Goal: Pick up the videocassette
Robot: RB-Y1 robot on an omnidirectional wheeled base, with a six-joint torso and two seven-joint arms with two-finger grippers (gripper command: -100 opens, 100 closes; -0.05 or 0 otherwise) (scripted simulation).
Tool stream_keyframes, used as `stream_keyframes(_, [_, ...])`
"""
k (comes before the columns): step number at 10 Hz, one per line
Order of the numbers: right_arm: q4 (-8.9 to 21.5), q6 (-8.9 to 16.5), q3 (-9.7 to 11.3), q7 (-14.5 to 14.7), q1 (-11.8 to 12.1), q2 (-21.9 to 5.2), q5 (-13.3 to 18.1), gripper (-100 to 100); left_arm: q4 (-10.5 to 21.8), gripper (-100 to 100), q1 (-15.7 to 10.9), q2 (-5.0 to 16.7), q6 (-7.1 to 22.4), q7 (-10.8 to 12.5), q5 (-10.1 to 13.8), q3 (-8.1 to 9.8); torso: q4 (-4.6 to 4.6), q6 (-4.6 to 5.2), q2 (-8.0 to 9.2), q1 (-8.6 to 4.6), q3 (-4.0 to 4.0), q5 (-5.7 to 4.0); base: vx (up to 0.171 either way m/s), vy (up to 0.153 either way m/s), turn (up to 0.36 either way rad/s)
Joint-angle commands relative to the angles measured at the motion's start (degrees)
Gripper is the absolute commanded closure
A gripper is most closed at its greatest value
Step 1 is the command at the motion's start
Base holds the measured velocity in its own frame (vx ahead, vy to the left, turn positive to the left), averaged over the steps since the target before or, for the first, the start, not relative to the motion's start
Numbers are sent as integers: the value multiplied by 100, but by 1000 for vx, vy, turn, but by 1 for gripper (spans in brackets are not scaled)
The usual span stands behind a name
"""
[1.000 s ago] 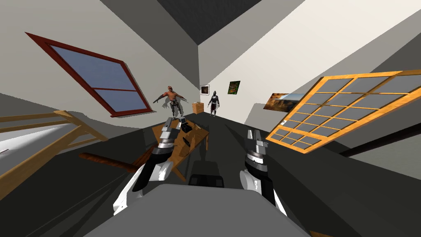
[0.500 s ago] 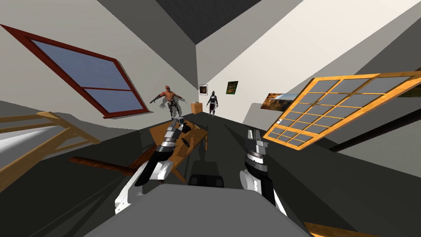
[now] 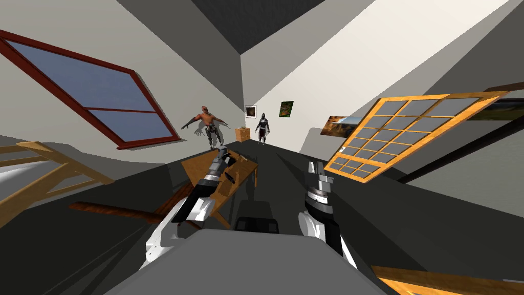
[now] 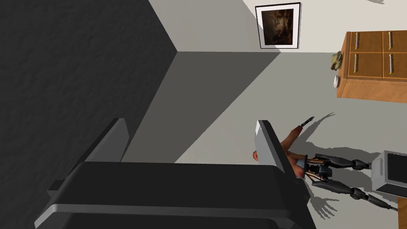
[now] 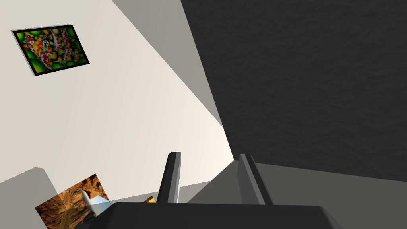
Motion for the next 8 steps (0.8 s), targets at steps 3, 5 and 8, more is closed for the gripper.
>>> stream_keyframes(3, [0, 0, 0, 0, 0, 0, 0, 0, 278, -100, -117, 227, 586, -133, 138, -25, 0, 0, 0, 0, 0, 0, -4, 15, -69])
stream_keyframes(5, [0, 0, 0, 0, 0, 0, 0, 0, 413, -100, -178, 347, 888, -196, 221, -35, 0, 0, -1, -1, -1, 0, -2, 12, -85])
stream_keyframes(8, [0, 0, 0, 0, 0, 0, 0, 0, 557, -100, -242, 474, 1385, -262, 312, -49, -1, 1, -3, -1, -2, 0, 0, 12, -56])
